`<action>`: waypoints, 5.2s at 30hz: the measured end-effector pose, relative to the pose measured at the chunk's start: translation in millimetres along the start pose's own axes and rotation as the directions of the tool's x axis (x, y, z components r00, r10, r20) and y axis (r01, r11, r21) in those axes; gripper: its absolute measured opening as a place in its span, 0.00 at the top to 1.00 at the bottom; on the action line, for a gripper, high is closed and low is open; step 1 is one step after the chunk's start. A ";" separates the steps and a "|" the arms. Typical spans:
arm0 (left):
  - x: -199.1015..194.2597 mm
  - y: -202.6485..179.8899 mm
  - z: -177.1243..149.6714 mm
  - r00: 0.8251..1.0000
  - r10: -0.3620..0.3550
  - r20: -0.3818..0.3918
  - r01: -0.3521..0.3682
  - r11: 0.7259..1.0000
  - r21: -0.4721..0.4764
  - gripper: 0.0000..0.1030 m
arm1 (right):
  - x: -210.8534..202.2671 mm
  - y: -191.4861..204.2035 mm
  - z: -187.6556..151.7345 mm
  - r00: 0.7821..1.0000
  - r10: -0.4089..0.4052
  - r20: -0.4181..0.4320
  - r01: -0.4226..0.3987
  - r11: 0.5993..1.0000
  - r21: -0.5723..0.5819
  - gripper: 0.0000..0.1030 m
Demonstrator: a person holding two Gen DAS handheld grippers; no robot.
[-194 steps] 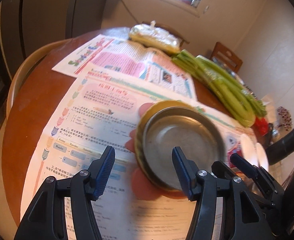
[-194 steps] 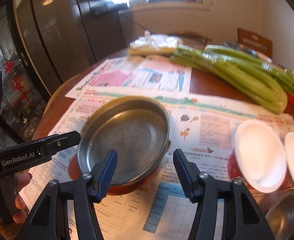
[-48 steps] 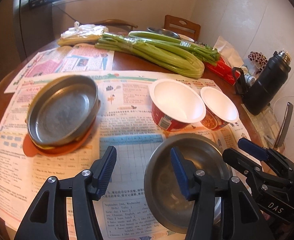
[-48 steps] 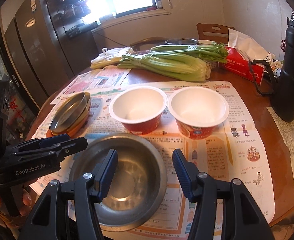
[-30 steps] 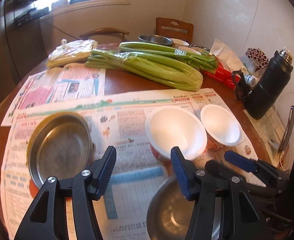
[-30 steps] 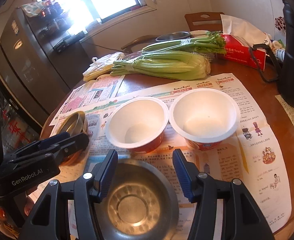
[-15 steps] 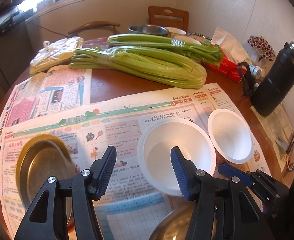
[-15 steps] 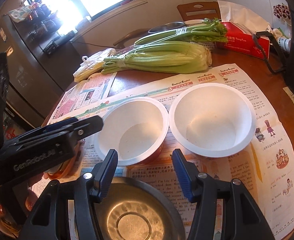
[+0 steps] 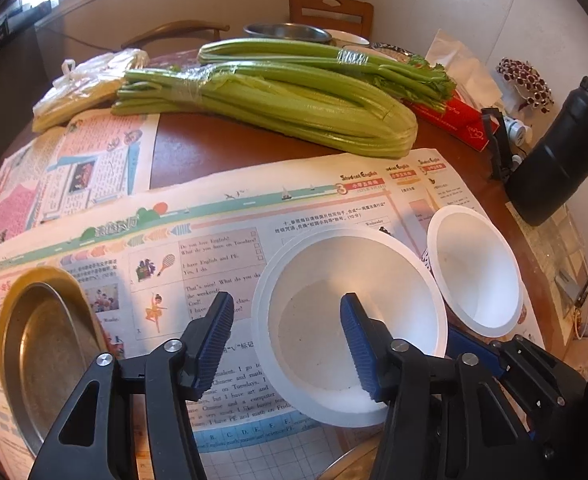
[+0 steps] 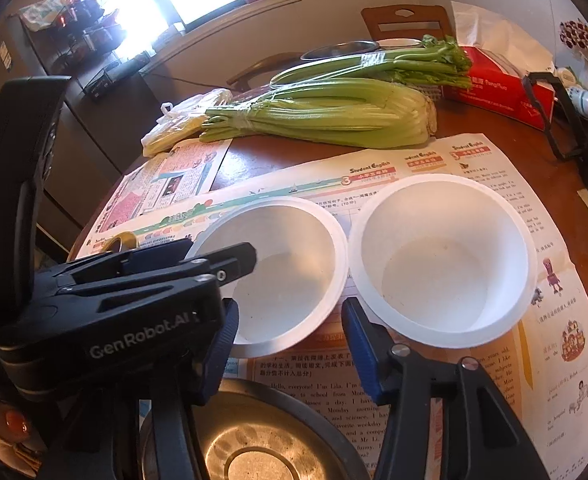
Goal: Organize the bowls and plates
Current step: 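Grasp the rim of the white red-printed bowl with the right tool, then lift the white bowl and lower it into the steel bowl with the right tool, then settle the white bowl inside the steel bowl and open the right tool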
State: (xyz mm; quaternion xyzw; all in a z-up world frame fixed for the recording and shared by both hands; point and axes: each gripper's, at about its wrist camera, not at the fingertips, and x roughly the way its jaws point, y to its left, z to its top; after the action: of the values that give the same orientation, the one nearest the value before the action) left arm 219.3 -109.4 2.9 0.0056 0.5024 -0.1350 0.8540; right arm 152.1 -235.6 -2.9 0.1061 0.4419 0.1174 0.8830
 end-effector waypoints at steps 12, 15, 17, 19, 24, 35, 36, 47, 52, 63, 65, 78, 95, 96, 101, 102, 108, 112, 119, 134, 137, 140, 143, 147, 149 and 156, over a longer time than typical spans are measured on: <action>5.9 3.8 -2.5 0.998 -0.066 -0.013 0.065 0.997 -0.032 0.64 | 6.3 7.0 2.8 1.000 -0.025 0.006 0.025 0.999 -0.038 0.53; -1.3 4.0 -2.9 0.998 -0.064 0.001 0.064 0.998 -0.030 0.64 | 2.7 9.5 3.2 1.000 -0.019 0.010 0.019 0.999 -0.045 0.53; -6.6 5.1 -3.5 0.998 -0.065 0.012 0.065 0.997 -0.032 0.64 | -1.0 11.7 3.8 1.000 -0.019 0.021 0.020 0.998 -0.055 0.53; -12.4 5.3 -4.3 0.998 -0.063 0.021 0.063 0.998 -0.030 0.64 | -4.9 14.2 4.4 0.999 -0.015 0.030 0.017 0.998 -0.062 0.53; -30.0 6.5 -8.4 0.997 -0.061 0.050 0.062 0.997 -0.034 0.64 | -16.6 23.1 3.8 0.999 -0.009 0.051 0.014 0.996 -0.086 0.53; -67.6 1.9 -25.7 0.992 -0.057 0.115 0.062 0.997 -0.036 0.64 | -46.7 35.7 -5.4 0.995 0.019 0.102 -0.005 0.992 -0.129 0.53; -70.4 1.2 -27.3 0.991 -0.056 0.119 0.061 0.997 -0.037 0.64 | -48.8 36.3 -6.7 0.994 0.021 0.105 -0.007 0.991 -0.131 0.53; -94.9 -11.7 -47.1 0.987 -0.053 0.154 0.060 0.998 -0.036 0.64 | -76.0 39.4 -22.3 0.990 0.037 0.135 -0.015 0.986 -0.166 0.52; -103.9 -20.0 -57.9 0.984 -0.058 0.168 0.065 0.997 -0.033 0.64 | -89.9 38.1 -31.8 0.988 0.038 0.148 -0.010 0.982 -0.187 0.52; -121.3 -34.4 -86.5 0.980 -0.063 0.189 0.067 0.998 -0.017 0.64 | -115.1 36.3 -56.6 0.986 0.034 0.164 0.000 0.979 -0.204 0.52; -123.9 -36.2 -91.5 0.980 -0.059 0.189 0.064 0.998 -0.020 0.64 | -119.8 38.5 -62.4 0.986 0.028 0.167 0.009 0.976 -0.215 0.52; -133.6 -48.3 -112.2 0.983 -0.019 0.183 0.022 1.000 -0.019 0.62 | -135.1 37.9 -81.7 0.986 0.045 0.158 -0.007 0.972 -0.236 0.52; -102.9 -44.3 -126.3 0.993 -0.006 0.117 0.011 0.999 -0.035 0.62 | -114.1 32.5 -97.0 0.995 0.030 0.094 -0.006 0.969 -0.246 0.52; -100.2 -43.3 -127.3 0.994 -0.004 0.111 0.008 0.999 -0.035 0.62 | -112.2 34.3 -98.7 0.995 0.023 0.097 0.003 0.967 -0.256 0.52; -86.1 -40.5 -131.9 0.996 -0.022 0.085 0.026 0.999 -0.041 0.62 | -99.6 31.1 -103.5 0.997 0.013 0.071 0.005 0.967 -0.254 0.52; -83.6 -40.5 -132.1 0.996 -0.028 0.084 0.031 0.999 -0.042 0.61 | -97.9 29.9 -104.1 0.998 0.013 0.064 0.003 0.967 -0.254 0.52; -73.7 -41.5 -130.4 0.997 -0.033 0.074 0.035 0.999 -0.036 0.61 | -87.0 23.4 -103.0 0.999 0.002 0.043 0.009 0.967 -0.255 0.52; -68.2 -40.3 -128.9 0.998 -0.027 0.065 0.030 0.999 -0.035 0.61 | -80.7 22.4 -102.7 0.999 -0.001 0.036 0.010 0.967 -0.253 0.52; -60.2 -35.7 -128.2 0.998 -0.029 0.055 0.031 0.999 -0.040 0.61 | -72.8 23.2 -102.6 1.000 -0.009 0.020 0.014 0.966 -0.257 0.52; -57.1 -31.3 -126.2 0.997 -0.047 0.059 0.049 0.998 -0.041 0.59 | -66.8 26.6 -99.7 0.999 -0.037 0.023 0.042 0.960 -0.277 0.52; -56.9 -30.6 -126.4 0.997 -0.050 0.064 0.052 0.998 -0.042 0.59 | -66.1 26.7 -99.1 0.999 -0.038 0.024 0.043 0.960 -0.276 0.52; -57.2 -30.5 -126.8 0.996 -0.051 0.068 0.054 0.998 -0.041 0.59 | -65.8 27.4 -99.1 0.999 -0.041 0.026 0.047 0.959 -0.280 0.52; -57.1 -30.9 -126.3 0.996 -0.054 0.074 0.057 0.998 -0.033 0.59 | -65.0 27.7 -99.1 0.998 -0.049 0.031 0.056 0.957 -0.284 0.52; -56.1 -30.2 -124.5 0.995 -0.060 0.077 0.062 0.998 -0.027 0.59 | -64.2 28.1 -98.0 0.998 -0.055 0.033 0.062 0.956 -0.286 0.52; -56.5 -29.6 -124.6 0.995 -0.067 0.077 0.069 0.997 -0.025 0.59 | -63.9 28.7 -97.7 0.998 -0.058 0.035 0.066 0.955 -0.290 0.52; -58.8 -30.5 -124.7 0.994 -0.070 0.087 0.070 0.998 -0.004 0.58 | -65.3 27.3 -98.2 0.997 -0.064 0.044 0.074 0.955 -0.287 0.52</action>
State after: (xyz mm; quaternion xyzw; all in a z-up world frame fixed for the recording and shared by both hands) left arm 78.3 -107.4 -4.4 -0.0210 0.4653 -0.1631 0.8698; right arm 32.0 -221.1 -3.2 -0.0373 0.4082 0.1482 0.9000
